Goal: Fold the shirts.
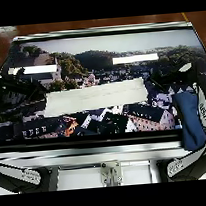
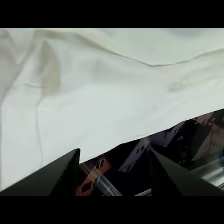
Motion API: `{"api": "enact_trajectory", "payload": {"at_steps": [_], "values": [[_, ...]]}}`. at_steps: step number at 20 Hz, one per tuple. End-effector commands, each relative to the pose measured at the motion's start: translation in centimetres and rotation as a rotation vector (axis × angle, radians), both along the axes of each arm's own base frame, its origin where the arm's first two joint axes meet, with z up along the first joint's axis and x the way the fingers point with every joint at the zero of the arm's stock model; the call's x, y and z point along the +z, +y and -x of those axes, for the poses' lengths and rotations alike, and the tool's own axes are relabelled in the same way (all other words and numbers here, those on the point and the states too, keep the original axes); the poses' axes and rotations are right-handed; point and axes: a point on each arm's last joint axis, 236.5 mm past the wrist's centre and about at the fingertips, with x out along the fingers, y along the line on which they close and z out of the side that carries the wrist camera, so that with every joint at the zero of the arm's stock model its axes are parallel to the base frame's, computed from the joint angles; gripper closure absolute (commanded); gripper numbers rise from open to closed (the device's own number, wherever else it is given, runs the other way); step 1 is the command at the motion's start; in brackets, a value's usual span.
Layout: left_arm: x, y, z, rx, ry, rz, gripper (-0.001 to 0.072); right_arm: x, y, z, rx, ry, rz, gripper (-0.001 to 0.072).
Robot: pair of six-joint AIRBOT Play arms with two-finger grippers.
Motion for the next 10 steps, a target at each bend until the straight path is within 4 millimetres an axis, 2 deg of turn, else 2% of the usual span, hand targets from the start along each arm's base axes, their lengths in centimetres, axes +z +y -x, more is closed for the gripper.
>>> {"api": "enact_trajectory", "payload": {"at_steps": [1, 3, 4, 5, 6, 7, 8, 9, 10], "values": [[1.3, -2.2, 0.5, -0.060, -0.017, -0.002, 0.0199, -2.1, 3.5, -0.1, 0.011, 0.036, -0.125, 0.0019], [1.9, -3.6, 0.7, -0.090, -0.032, -0.004, 0.0209, -2.8, 5.4, -0.4, 0.021, 0.032, -0.154, 0.0019], [2.2, -4.2, 0.8, -0.103, -0.039, -0.002, 0.0208, -2.8, 5.8, -0.8, 0.020, 0.020, -0.152, 0.0058], [2.6, -5.0, 0.8, -0.117, -0.051, 0.007, 0.0209, -2.7, 6.0, -1.0, 0.014, 0.013, -0.151, 0.0059], [3.1, -5.7, 0.7, -0.123, -0.061, 0.019, 0.0209, -2.4, 6.5, -1.0, 0.013, 0.014, -0.171, 0.0220], [3.6, -6.5, 0.7, -0.129, -0.073, 0.039, 0.0210, -2.1, 6.8, -0.9, 0.018, 0.016, -0.184, 0.0411], [4.0, -7.1, 0.5, -0.138, -0.089, 0.055, 0.0225, -1.5, 7.0, -0.7, 0.050, 0.006, -0.185, 0.0546], [4.4, -7.8, 0.3, -0.141, -0.102, 0.074, 0.0279, -0.7, 7.1, -0.5, 0.097, -0.015, -0.183, 0.0643], [4.6, -8.5, 0.0, -0.139, -0.116, 0.084, 0.0279, 0.6, 7.1, -0.3, 0.140, -0.045, -0.176, 0.0644]]}}
